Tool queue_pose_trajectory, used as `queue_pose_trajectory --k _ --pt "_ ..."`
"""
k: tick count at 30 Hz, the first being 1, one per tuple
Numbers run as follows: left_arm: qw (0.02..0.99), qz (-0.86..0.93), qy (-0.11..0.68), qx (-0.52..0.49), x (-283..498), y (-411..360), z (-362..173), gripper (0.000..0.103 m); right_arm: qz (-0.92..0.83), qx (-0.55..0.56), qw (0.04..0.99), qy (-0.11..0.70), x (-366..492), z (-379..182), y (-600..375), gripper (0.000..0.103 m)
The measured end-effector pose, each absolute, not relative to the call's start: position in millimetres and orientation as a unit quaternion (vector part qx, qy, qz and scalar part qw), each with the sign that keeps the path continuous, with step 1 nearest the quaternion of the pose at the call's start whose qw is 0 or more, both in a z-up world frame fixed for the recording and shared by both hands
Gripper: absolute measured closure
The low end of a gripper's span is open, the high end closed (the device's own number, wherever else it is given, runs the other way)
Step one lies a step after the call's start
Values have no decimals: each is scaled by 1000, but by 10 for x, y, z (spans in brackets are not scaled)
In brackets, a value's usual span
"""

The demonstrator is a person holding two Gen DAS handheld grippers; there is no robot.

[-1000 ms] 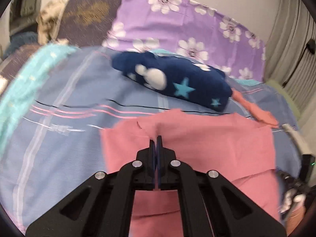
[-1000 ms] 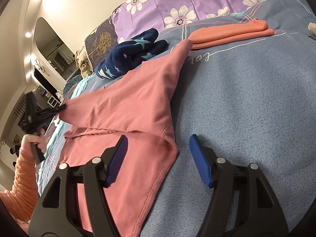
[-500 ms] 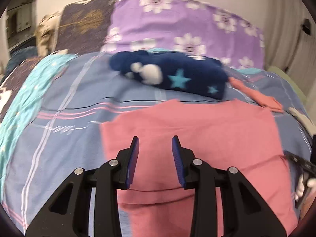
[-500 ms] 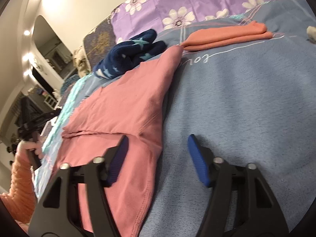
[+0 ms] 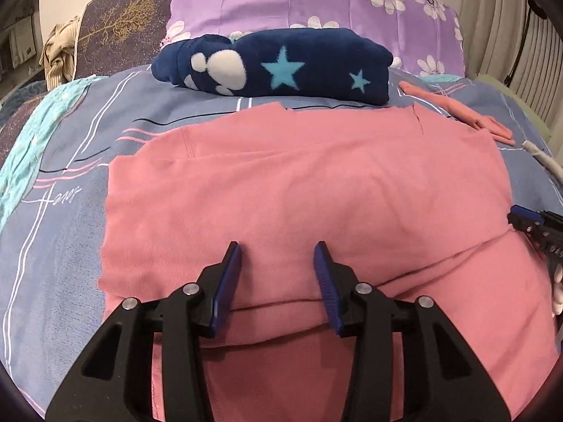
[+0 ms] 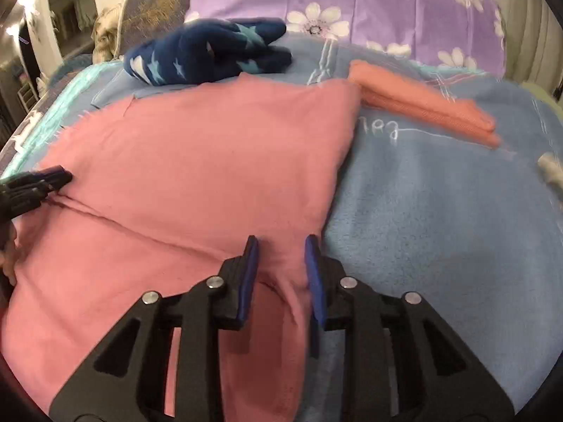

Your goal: Fold small clothes

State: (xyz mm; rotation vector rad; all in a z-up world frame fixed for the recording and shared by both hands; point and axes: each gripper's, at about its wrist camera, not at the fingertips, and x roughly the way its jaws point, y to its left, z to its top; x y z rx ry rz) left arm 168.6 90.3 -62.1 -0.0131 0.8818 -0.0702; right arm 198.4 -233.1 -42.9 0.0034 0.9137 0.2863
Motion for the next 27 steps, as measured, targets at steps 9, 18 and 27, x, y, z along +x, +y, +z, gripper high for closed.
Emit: queue_pose_trajectory --k 9,18,27 --pt "908 -41 414 -57 1436 1039 -477 58 117 -26 892 437 1880 -418 -2324 75" --pt "897 -78 427 -84 368 1566 -417 50 189 35 871 451 967 -288 -2682 55" --pt "886 -137 424 -130 -411 1568 -625 48 232 36 851 469 75 -261 -2601 53"
